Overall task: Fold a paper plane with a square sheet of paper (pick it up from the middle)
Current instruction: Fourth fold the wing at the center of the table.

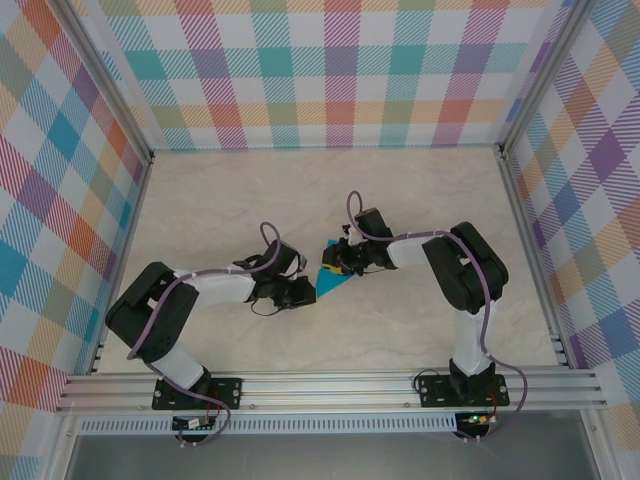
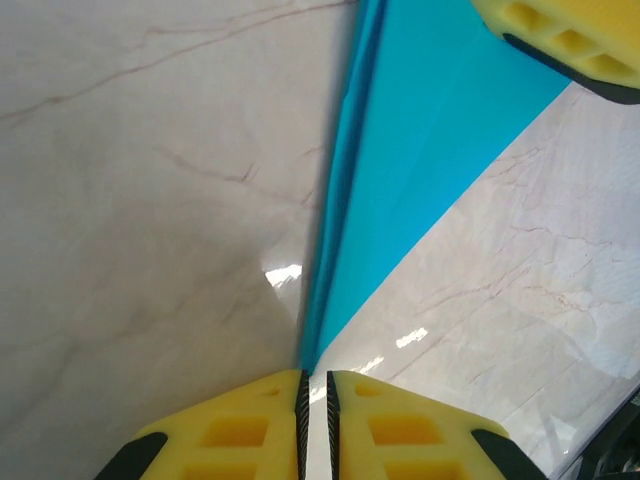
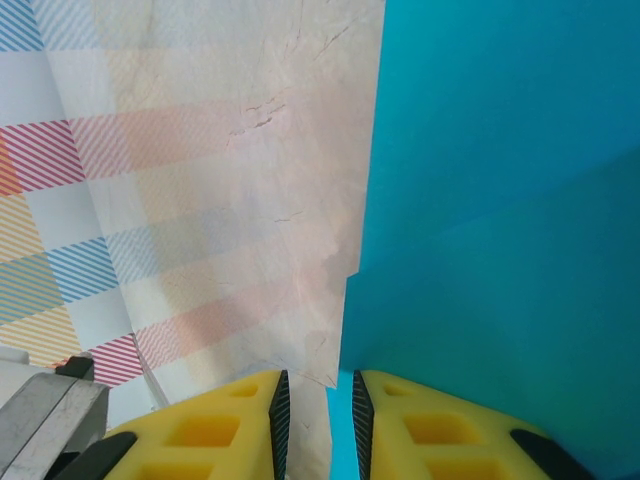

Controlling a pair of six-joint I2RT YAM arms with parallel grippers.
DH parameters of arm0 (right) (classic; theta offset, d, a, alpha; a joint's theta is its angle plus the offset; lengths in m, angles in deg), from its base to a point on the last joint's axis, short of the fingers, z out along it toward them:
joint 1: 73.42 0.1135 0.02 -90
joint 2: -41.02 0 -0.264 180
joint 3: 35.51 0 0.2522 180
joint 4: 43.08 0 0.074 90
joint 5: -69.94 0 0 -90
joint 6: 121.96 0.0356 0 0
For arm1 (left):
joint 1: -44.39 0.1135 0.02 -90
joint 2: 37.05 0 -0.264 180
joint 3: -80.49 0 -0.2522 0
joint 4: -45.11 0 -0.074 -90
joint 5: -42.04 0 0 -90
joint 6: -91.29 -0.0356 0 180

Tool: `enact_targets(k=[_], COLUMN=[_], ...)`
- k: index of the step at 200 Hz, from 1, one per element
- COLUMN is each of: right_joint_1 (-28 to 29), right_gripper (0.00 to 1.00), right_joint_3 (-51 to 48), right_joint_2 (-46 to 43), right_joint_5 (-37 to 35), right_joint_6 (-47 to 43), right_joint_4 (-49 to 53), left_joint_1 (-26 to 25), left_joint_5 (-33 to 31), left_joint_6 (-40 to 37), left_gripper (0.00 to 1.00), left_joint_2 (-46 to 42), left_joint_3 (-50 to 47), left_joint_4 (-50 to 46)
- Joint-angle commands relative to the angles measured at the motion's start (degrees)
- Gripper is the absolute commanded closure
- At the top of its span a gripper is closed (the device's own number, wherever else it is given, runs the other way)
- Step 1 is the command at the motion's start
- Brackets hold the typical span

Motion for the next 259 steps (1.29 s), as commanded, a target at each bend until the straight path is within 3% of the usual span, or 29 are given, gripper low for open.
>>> enact_targets(k=[1, 34, 117, 208, 259], right_joint_1=[0.0, 0.0, 0.0, 0.0, -1.3], right_gripper=[0.73, 0.73, 0.73, 0.73, 0.71], right_joint_3=[-2.1, -2.2, -1.9, -1.4, 4.0], right_joint_2=[1.5, 1.5, 1.6, 0.9, -6.3], right_joint_5=[-4.8, -5.0, -4.9, -4.3, -5.2], right_joint_6=[-0.4, 0.0, 0.1, 0.6, -1.7], right_joint_4=[5.4, 5.3, 5.9, 5.8, 13.2], left_joint_1=[0.5, 1.3, 1.3, 1.3, 1.5], left_joint_5=[-4.4, -5.4, 2.7, -6.8, -6.9], left_joint_6=[0.9, 3.8, 5.6, 3.0, 0.9], left_gripper=[0.85, 0.85, 0.86, 0.95, 1.0], left_joint_2=[-5.8, -7.6, 6.9, 12.0, 12.4], left_joint_3=[-0.9, 0.1, 7.4, 5.5, 4.1], left_joint_4=[-1.8, 3.7, 14.6, 6.2, 5.0])
